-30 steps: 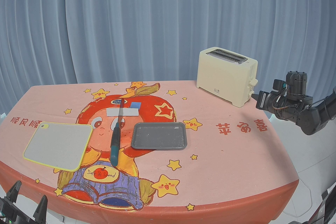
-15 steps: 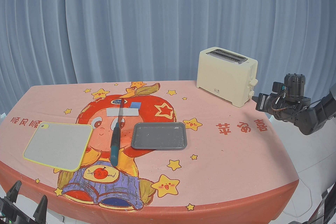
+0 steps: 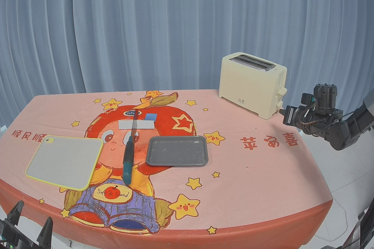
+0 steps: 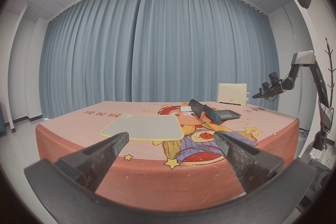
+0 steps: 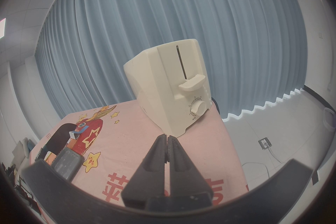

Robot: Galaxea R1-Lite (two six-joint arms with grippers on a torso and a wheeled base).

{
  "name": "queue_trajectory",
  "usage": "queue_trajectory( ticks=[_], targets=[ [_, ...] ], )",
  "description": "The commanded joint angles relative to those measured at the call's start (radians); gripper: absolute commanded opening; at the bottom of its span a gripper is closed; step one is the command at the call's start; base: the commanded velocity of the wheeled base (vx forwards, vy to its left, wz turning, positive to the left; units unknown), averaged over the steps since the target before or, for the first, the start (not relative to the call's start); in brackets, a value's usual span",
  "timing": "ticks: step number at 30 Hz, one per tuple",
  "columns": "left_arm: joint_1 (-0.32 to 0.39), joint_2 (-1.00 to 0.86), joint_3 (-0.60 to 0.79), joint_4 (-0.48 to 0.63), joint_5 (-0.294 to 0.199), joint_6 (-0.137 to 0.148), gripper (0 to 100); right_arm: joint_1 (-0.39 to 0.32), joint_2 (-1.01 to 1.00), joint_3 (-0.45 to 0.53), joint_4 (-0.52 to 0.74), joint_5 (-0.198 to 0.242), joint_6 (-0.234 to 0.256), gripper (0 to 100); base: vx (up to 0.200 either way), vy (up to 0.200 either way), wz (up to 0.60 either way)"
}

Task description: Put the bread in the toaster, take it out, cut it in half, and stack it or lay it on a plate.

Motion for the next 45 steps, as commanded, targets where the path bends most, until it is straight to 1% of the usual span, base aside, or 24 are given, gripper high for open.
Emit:
queue_trajectory(
  ticks=[1,28,32,38,45],
  targets=[
    [0.0,0.001,0.018,0.0,0.0,0.0,100,0.001,0.009,-0.003,0.001,0.0,0.0,0,0.0,0.0,0.0],
    [0.0,0.001,0.018,0.0,0.0,0.0,100,-0.016,0.025,-0.026,0.004,0.0,-0.001,0,0.0,0.0,0.0],
    [0.0,0.001,0.018,0.0,0.0,0.0,100,-0.027,0.043,-0.04,0.002,0.0,0.0,0,0.0,0.0,0.0],
    [0.0,0.001,0.018,0.0,0.0,0.0,100,-0.019,0.063,-0.055,0.002,0.002,0.0,0,0.0,0.0,0.0],
    [0.0,0.0,0.018,0.0,0.0,0.0,100,-0.027,0.089,-0.092,0.002,0.002,0.003,0,0.0,0.0,0.0]
  ],
)
